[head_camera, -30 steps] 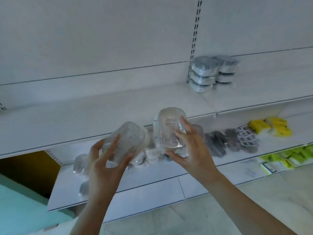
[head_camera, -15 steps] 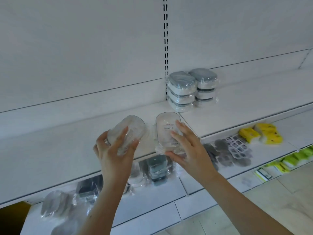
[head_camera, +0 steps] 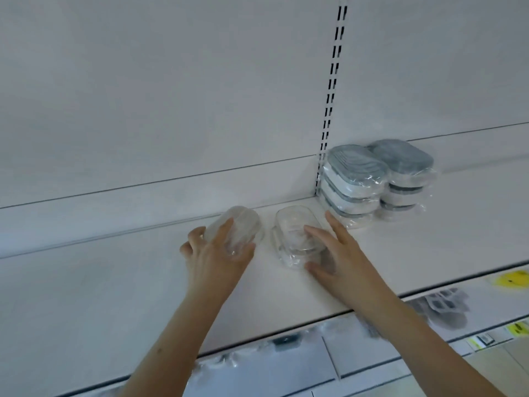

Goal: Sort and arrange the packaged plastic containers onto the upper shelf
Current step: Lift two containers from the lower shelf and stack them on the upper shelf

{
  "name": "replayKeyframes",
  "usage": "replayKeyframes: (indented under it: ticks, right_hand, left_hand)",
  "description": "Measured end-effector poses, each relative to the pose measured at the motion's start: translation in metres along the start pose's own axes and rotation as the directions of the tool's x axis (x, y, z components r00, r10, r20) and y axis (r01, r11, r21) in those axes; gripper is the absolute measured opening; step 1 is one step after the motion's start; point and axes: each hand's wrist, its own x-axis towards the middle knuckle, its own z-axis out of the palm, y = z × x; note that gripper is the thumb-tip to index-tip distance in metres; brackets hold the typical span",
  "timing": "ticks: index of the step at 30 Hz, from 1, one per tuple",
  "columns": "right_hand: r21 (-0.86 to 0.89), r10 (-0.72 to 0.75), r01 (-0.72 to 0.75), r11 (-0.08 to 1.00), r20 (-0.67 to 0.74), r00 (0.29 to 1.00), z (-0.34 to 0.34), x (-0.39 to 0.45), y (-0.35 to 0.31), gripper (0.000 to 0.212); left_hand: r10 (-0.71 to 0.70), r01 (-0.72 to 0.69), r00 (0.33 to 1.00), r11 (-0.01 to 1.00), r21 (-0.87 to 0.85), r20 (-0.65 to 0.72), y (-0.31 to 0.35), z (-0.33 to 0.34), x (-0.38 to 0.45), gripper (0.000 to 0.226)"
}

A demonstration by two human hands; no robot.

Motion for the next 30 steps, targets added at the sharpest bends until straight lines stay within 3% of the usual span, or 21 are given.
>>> replayKeyframes:
  ticks: [5, 7, 10, 14, 19, 22, 25, 30]
  right_hand:
    - [0.043, 0.19, -0.196, 0.98, 0.11, 0.976, -0.005, 0.012, -0.009, 0.113]
    - [0.014, 0.209, -0.212, 0.977, 0.114, 0.971, -0.002, 0.019, -0.015, 0.116]
    - [-0.048, 0.167, -0.165, 0.985, 0.05, 0.985, 0.001, 0.029, -0.013, 0.104]
    - [-0.001, 0.166, -0.166, 0.986, 0.053, 0.985, 0.002, 0.043, -0.002, 0.087]
    - [0.225, 0.183, -0.185, 0.957, 0.033, 0.983, 0.001, 0.057, 0.001, 0.084]
    - [0.206, 0.168, -0.169, 0.964, 0.024, 0.986, 0.001, 0.072, -0.001, 0.079]
    - [0.027, 0.15, -0.153, 0.988, 0.068, 0.986, 0.007, 0.086, 0.002, 0.078]
    - [-0.055, 0.18, -0.172, 0.984, 0.25, 0.951, 0.007, 0.093, 0.01, 0.106]
  left_hand:
    - [0.032, -0.037, 0.991, 0.998, 0.043, 0.131, -0.007, -0.014, -0.011, 0.105]
    - [0.051, -0.061, 0.983, 0.997, 0.053, 0.175, -0.01, -0.016, -0.01, 0.112]
    - [0.121, -0.129, 0.973, 0.991, 0.031, 0.195, -0.014, -0.017, -0.008, 0.105]
    - [0.185, -0.171, 0.97, 0.981, -0.096, 0.159, -0.014, -0.013, -0.002, 0.078]
    - [0.184, -0.179, 0.983, 0.971, -0.161, 0.019, -0.007, -0.007, 0.008, 0.059]
    - [0.179, -0.192, 0.98, 0.967, -0.169, -0.091, 0.001, -0.001, 0.019, 0.046]
    - [0.182, -0.195, 0.979, 0.969, -0.153, -0.095, 0.004, 0.007, 0.028, 0.051]
    - [0.136, -0.14, 0.99, 0.978, -0.157, -0.037, -0.003, 0.015, 0.03, 0.071]
